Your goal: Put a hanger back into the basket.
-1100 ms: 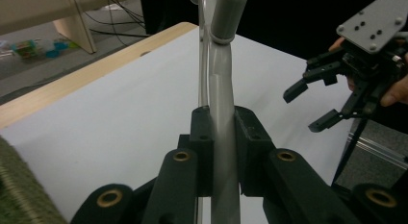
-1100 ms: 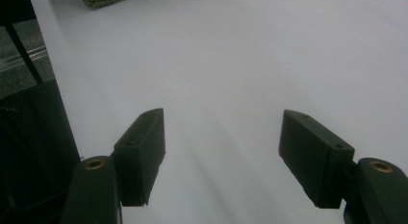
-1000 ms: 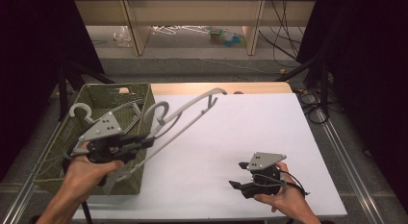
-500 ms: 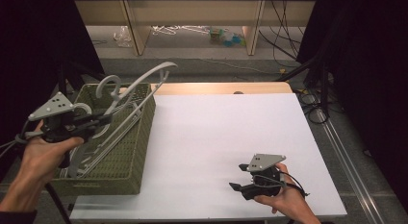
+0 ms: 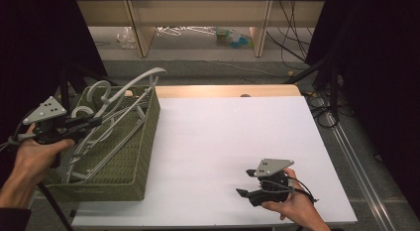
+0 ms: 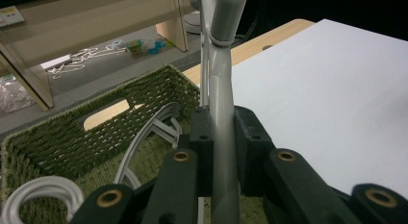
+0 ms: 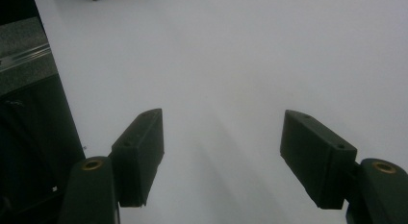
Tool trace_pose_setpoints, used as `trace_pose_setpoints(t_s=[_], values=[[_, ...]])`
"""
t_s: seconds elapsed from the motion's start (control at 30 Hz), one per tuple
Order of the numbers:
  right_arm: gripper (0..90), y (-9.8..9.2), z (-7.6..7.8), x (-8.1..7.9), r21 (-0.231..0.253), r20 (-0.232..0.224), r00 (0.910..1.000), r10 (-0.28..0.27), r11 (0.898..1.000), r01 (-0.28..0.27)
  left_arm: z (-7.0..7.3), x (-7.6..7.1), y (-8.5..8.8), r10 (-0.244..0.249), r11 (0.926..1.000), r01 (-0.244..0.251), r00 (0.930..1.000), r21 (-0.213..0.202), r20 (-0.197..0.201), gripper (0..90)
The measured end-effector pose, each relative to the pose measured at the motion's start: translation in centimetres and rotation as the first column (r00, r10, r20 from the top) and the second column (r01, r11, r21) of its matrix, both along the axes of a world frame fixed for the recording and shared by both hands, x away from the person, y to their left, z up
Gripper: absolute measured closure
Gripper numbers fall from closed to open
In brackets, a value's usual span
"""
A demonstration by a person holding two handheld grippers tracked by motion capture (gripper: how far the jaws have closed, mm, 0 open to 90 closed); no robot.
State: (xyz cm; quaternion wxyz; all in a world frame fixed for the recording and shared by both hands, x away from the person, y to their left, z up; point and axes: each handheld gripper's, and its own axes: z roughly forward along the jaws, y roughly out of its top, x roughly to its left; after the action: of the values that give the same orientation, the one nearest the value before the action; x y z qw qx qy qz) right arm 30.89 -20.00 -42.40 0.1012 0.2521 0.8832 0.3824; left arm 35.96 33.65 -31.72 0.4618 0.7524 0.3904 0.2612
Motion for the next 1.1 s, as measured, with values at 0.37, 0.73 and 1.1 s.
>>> trace_pose_setpoints(t_s=[0.37,0.73,1.1], values=[[32.8,0.0,-0.1,0.1,-0.007,-0.007,1.0,0.001,1.0,-0.001,-1.6,0.7,2.8,0.046,0.9988,-0.047,0.9975,-0.013,-0.054,79.2],[32.8,0.0,-0.2,0.2,-0.01,-0.005,1.0,0.001,1.0,-0.001,-2.9,0.5,4.2,0.068,0.9975,-0.066,0.9942,0.024,-0.084,79.1],[32.8,0.1,-0.3,0.2,-0.015,-0.014,0.9999,0.002,1.0,-0.002,-4.3,2.3,2.3,0.069,0.9945,-0.053,0.9798,0.09,-0.188,79.2]])
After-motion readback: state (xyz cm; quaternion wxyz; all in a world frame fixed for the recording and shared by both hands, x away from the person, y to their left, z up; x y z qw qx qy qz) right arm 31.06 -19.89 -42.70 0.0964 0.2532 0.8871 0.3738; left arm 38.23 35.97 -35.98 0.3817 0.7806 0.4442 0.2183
